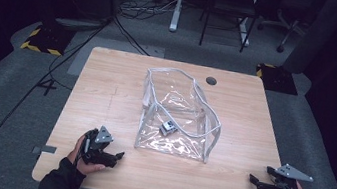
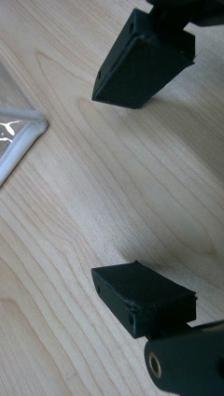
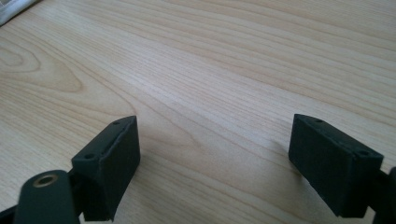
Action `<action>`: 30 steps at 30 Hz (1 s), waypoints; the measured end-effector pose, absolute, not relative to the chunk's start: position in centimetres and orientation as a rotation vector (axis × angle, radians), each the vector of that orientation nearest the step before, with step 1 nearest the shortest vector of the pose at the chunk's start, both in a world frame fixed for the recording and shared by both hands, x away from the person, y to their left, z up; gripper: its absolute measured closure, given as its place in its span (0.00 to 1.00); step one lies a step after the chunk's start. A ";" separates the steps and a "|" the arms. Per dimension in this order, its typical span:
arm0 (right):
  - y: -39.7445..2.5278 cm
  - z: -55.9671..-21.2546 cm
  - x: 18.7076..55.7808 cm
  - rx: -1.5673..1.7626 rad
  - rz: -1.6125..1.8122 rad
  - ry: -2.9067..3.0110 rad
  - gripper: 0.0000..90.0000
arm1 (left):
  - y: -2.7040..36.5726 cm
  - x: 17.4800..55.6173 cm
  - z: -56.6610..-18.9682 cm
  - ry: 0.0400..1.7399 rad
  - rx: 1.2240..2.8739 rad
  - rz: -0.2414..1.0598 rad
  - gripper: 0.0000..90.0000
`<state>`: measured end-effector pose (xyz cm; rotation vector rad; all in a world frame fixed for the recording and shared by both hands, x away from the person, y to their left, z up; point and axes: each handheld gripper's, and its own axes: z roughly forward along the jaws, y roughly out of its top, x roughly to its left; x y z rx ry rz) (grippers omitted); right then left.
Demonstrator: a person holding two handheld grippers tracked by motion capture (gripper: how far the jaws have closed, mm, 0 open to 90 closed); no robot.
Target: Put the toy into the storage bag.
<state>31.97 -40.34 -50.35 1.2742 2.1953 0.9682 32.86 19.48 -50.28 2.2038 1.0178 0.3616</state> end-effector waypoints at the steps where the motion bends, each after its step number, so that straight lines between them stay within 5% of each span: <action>1: -40.3 -50.3 32.0 1.274 0.969 2.196 0.19 | 19.5 32.9 -50.3 1.019 2.203 0.368 0.16; 30: -40.4 -50.3 32.0 1.282 0.975 2.195 0.19 | 19.5 33.0 -50.3 1.017 2.204 0.373 0.16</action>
